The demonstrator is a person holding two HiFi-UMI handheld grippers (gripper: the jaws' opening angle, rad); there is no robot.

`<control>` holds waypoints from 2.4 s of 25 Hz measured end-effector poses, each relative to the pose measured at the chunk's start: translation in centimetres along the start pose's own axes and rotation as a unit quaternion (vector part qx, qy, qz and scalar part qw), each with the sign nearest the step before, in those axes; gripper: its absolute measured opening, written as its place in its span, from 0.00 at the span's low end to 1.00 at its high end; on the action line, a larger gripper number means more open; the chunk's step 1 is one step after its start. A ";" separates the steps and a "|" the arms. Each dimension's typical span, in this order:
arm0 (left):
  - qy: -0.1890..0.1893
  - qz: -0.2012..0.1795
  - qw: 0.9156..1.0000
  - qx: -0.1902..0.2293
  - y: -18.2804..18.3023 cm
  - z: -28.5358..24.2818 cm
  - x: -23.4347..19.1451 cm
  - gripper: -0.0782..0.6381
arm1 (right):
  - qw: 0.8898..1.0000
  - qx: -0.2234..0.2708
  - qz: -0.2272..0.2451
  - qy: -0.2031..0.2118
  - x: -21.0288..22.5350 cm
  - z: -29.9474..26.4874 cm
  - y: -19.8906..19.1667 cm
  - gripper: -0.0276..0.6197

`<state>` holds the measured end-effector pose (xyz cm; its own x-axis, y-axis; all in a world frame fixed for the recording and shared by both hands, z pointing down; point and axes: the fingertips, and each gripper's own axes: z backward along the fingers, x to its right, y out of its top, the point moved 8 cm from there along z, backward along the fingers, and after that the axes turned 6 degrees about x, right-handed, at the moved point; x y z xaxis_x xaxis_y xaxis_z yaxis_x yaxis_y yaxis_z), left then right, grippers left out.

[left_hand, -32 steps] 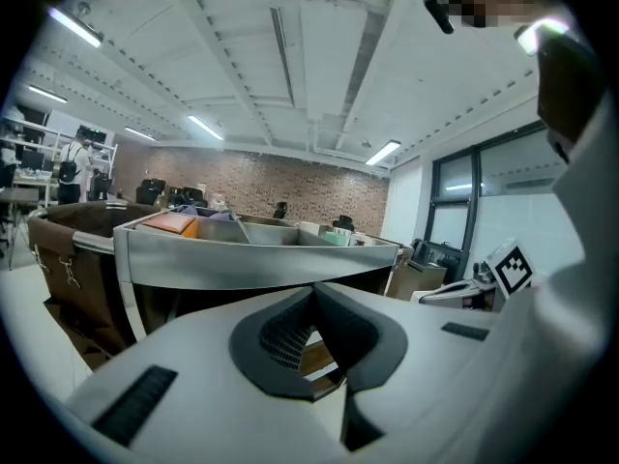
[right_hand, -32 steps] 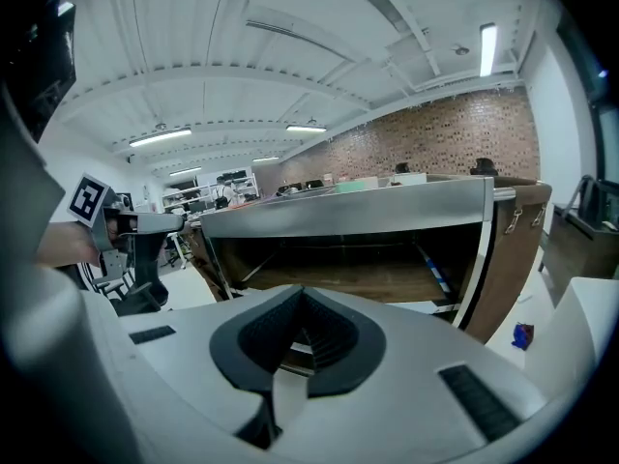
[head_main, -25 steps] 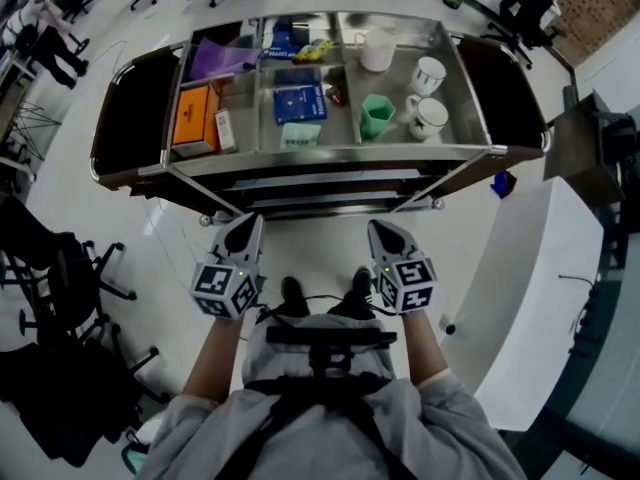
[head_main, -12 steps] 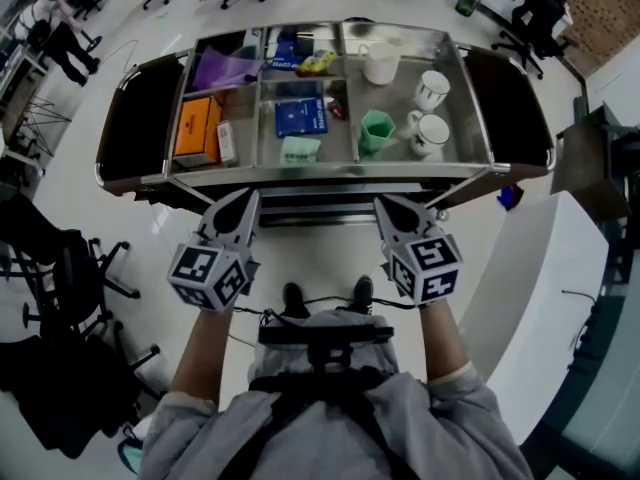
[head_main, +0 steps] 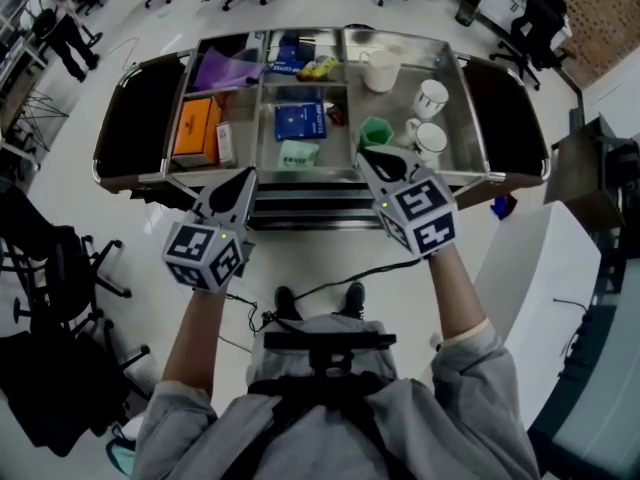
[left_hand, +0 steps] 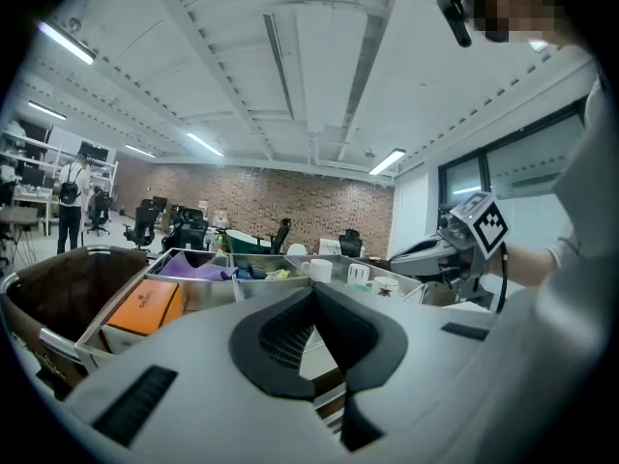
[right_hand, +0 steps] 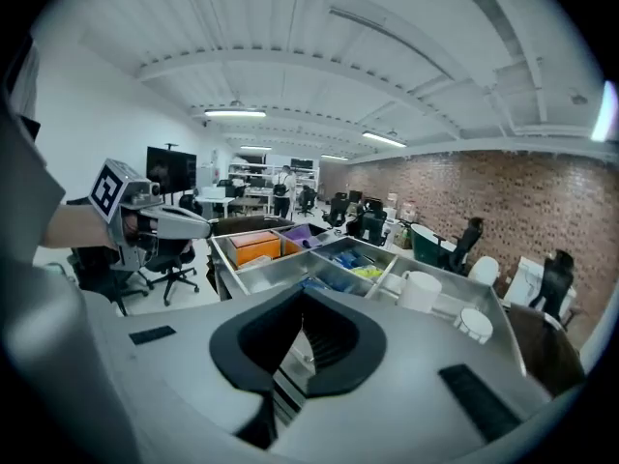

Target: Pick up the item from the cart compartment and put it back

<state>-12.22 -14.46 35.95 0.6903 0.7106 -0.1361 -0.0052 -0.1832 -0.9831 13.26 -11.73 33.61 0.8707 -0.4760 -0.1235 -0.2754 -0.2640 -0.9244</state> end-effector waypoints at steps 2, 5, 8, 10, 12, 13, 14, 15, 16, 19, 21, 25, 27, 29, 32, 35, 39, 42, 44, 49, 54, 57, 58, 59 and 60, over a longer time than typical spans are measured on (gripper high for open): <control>0.003 -0.004 1.000 0.000 0.0 -0.4 -0.3 0.12 | 0.999 -0.009 0.042 0.016 0.1 -2.0 0.9 0.06; 0.006 -0.001 1.000 0.002 0.0 -1.0 -0.7 0.12 | 0.993 -0.031 0.102 0.045 0.3 -5.1 1.7 0.13; 0.009 0.001 1.000 0.001 -0.1 -1.4 -0.9 0.12 | 0.981 -0.068 0.159 0.092 0.2 -8.2 1.9 0.26; 0.012 0.004 1.000 0.001 -0.3 -1.4 -1.0 0.12 | 0.968 -0.096 0.198 0.121 0.1 -10.2 1.8 0.33; 0.014 0.010 1.000 0.003 -0.4 -1.4 -1.0 0.12 | 0.955 -0.117 0.231 0.145 -0.1 -11.9 1.6 0.35; 0.015 0.015 1.000 0.006 -0.6 -1.4 -1.0 0.12 | 0.949 -0.126 0.245 0.155 -0.1 -12.7 1.5 0.37; 0.016 0.018 1.000 0.007 -0.7 -1.4 -1.1 0.12 | 0.943 -0.135 0.256 0.163 -0.1 -13.5 1.3 0.39; 0.018 0.019 1.000 0.007 -0.9 -1.4 -1.2 0.12 | 0.938 -0.142 0.266 0.170 0.0 -14.2 1.2 0.40; 0.018 0.018 1.000 0.006 -1.0 -1.4 -1.3 0.12 | 0.934 -0.149 0.275 0.176 0.1 -14.9 1.1 0.41; 0.022 0.016 1.000 0.003 -1.3 -1.4 -1.8 0.12 | 0.918 -0.171 0.306 0.188 0.2 -16.8 0.5 0.41; 0.023 0.018 1.000 0.001 -1.5 -1.4 -1.9 0.12 | 0.903 -0.191 0.331 0.198 0.1 -17.8 0.1 0.41; 0.024 0.028 0.999 0.001 -2.1 -1.8 -2.0 0.12 | 0.872 -0.224 0.360 0.246 -1.2 -19.7 -0.7 0.41; 0.023 0.029 0.999 -0.002 -2.3 -2.0 -2.0 0.12 | 0.858 -0.241 0.368 0.263 -1.5 -20.6 -1.4 0.41; 0.023 0.032 0.999 -0.002 -2.5 -2.1 -2.0 0.12 | 0.850 -0.253 0.370 0.276 -1.6 -21.5 -2.1 0.41; 0.024 0.035 0.999 -0.003 -2.8 -2.3 -2.1 0.12 | 0.848 -0.261 0.366 0.282 -1.6 -22.7 -2.5 0.41; 0.026 0.036 0.999 -0.006 -3.0 -2.3 -2.3 0.12 | 0.846 -0.264 0.359 0.292 -1.7 -24.0 -3.1 0.41; 0.030 0.038 0.999 -0.008 -3.1 -2.1 -2.4 0.12 | 0.837 -0.277 0.370 0.291 -1.7 -25.2 -4.0 0.40; 0.032 0.039 0.999 -0.009 -3.2 -2.1 -2.7 0.12 | 0.835 -0.289 0.368 0.289 -1.4 -25.8 -4.5 0.40; 0.034 0.040 0.999 -0.011 -3.3 -2.1 -2.8 0.12 | 0.834 -0.292 0.366 0.291 -1.4 -26.1 -4.8 0.40; 0.035 0.043 0.998 -0.013 -3.5 -2.1 -3.0 0.12 | 0.834 -0.289 0.369 0.290 -1.1 -26.6 -5.0 0.30; 0.035 0.045 0.998 -0.013 -3.7 -2.4 -3.3 0.12 | 0.835 -0.280 0.373 0.291 -1.0 -26.7 -4.8 0.16; 0.033 0.047 0.998 -0.014 -3.8 -2.7 -3.3 0.12 | 0.836 -0.273 0.381 0.284 -0.9 -26.5 -4.3 0.11; 0.032 0.048 0.998 -0.014 -3.8 -2.8 -3.2 0.12 | 0.838 -0.269 0.383 0.280 -0.8 -26.4 -4.1 0.10; 0.030 0.048 0.998 -0.014 -3.8 -2.8 -3.1 0.12 | 0.839 -0.266 0.383 0.281 -0.8 -26.4 -4.1 0.09; 0.029 0.049 0.998 -0.015 -3.8 -2.9 -3.0 0.12 | 0.839 -0.264 0.383 0.282 -0.9 -26.4 -4.2 0.08</control>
<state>-12.16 -17.86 40.50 0.7286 0.6477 -0.2228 -0.0540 -0.2699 -0.9614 2.90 -32.32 47.11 0.0659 -0.9576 -0.2805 -0.9377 0.0367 -0.3456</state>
